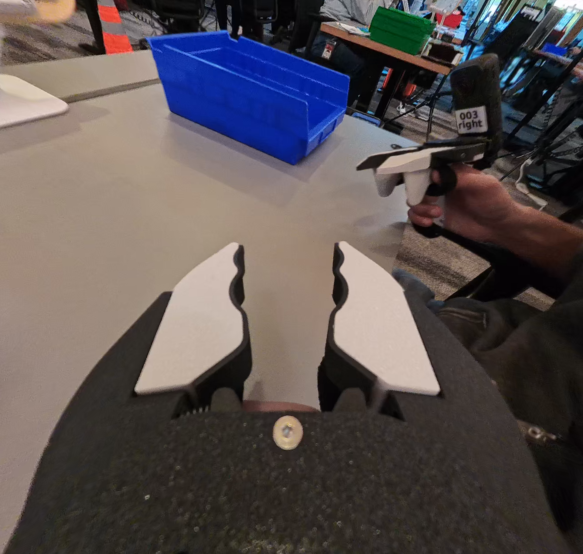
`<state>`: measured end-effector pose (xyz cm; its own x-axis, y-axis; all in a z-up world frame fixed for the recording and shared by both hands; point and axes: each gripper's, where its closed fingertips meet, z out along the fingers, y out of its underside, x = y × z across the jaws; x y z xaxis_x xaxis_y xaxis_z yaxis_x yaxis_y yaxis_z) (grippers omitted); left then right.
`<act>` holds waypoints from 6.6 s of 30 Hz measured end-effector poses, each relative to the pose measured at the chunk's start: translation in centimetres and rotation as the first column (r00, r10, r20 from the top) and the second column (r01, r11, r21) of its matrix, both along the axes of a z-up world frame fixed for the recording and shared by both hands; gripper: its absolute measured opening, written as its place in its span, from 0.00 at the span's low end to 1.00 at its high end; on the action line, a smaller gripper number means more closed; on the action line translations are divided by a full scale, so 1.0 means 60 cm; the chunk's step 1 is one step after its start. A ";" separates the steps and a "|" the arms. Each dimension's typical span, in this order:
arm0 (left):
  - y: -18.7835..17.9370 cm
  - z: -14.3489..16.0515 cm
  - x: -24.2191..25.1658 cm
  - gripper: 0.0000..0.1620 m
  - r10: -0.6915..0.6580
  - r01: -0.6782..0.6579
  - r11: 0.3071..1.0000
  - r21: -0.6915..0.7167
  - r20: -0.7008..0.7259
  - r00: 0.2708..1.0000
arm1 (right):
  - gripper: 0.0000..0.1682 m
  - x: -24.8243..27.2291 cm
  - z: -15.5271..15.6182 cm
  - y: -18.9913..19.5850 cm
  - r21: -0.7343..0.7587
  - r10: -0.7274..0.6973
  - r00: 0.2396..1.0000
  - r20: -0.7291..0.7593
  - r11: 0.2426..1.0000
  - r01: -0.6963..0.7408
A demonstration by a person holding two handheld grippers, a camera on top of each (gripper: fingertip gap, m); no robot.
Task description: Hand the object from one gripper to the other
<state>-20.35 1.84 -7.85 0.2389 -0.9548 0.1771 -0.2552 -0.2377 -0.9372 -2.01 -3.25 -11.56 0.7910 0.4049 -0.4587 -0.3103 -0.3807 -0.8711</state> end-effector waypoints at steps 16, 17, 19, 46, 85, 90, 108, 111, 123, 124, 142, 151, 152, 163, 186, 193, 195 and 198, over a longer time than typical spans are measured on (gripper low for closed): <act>0.461 -0.059 -0.321 0.28 0.338 -0.250 0.938 0.239 -0.790 0.511 | 0.26 0.043 0.044 0.004 0.087 -0.005 0.990 -0.138 0.996 0.017; 0.476 -0.079 -0.327 0.28 0.319 -0.243 0.943 0.228 -0.826 0.464 | 0.26 0.041 0.044 0.003 0.087 0.003 0.990 -0.139 0.996 0.010; 0.499 -0.108 -0.330 0.28 0.284 -0.259 0.948 0.187 -0.865 0.413 | 0.26 0.038 0.042 0.003 0.086 0.010 0.990 -0.138 0.996 0.002; 0.541 -0.162 -0.342 0.18 0.175 -0.316 0.948 0.045 -0.901 0.397 | 0.26 0.028 0.022 0.005 0.030 0.061 0.985 -0.159 0.998 -0.057; 0.031 0.038 0.037 0.19 0.033 -0.044 0.932 0.360 0.036 0.999 | 0.16 -0.199 0.156 0.089 0.093 0.607 0.594 -0.528 0.736 -0.670; 0.048 -0.060 -0.028 0.29 0.187 -0.189 0.980 -0.054 -0.047 0.981 | 0.16 -0.012 0.238 0.179 0.039 0.351 0.933 -0.084 0.936 -0.349; 0.068 -0.058 -0.071 0.31 0.291 -0.282 0.954 0.100 -0.095 0.952 | 0.16 0.355 -0.078 0.172 -0.847 0.321 0.815 0.482 0.408 0.340; 0.066 -0.055 -0.065 0.31 0.284 -0.275 0.956 0.101 -0.093 0.954 | 0.16 0.343 -0.098 0.176 -0.852 0.347 0.796 0.496 0.369 0.370; 0.076 -0.057 -0.079 0.32 0.305 -0.291 0.948 0.128 -0.110 0.946 | 0.27 0.334 -0.104 0.191 -0.804 0.324 0.765 0.557 0.443 0.398; 0.076 -0.057 -0.079 0.33 0.305 -0.291 0.948 0.128 -0.110 0.946 | 0.27 0.332 -0.089 0.187 -0.779 0.300 0.759 0.578 0.481 0.403; 0.069 -0.054 -0.083 0.29 0.280 -0.280 0.960 0.018 -0.117 0.953 | 0.23 0.094 0.045 0.056 0.151 -0.178 0.943 0.281 0.978 0.140; 0.199 -0.001 -0.209 0.30 0.371 -0.404 0.911 -0.078 -0.269 0.889 | 0.23 0.078 0.035 0.054 0.126 -0.109 0.956 0.272 0.989 0.077; 0.211 -0.011 -0.221 0.34 0.340 -0.389 0.918 -0.081 -0.348 0.874 | 0.23 0.077 0.032 0.055 0.116 -0.103 0.956 0.276 0.991 0.073; 0.360 -0.100 -0.257 0.28 0.386 -0.752 0.632 -0.186 -0.766 0.514 | 0.23 0.056 0.023 0.060 0.085 -0.057 0.962 0.268 0.996 0.035; 0.344 -0.155 -0.228 0.21 0.171 -0.724 0.514 -0.459 -0.773 0.611 | 0.23 0.042 0.008 0.056 0.045 -0.003 0.950 0.312 0.999 -0.012; 0.355 -0.161 -0.238 0.35 0.182 -0.737 0.521 -0.432 -0.787 0.590 | 0.23 0.035 0.002 0.056 0.035 0.010 0.945 0.328 0.999 -0.023; 0.354 -0.162 -0.243 0.37 0.178 -0.737 0.525 -0.425 -0.792 0.584 | 0.23 0.033 0.003 0.055 0.037 0.016 0.943 0.332 0.999 -0.030; 0.351 -0.161 -0.243 0.36 0.170 -0.732 0.509 -0.454 -0.780 0.602 | 0.23 0.033 0.000 0.054 0.037 0.015 0.932 0.362 0.999 -0.031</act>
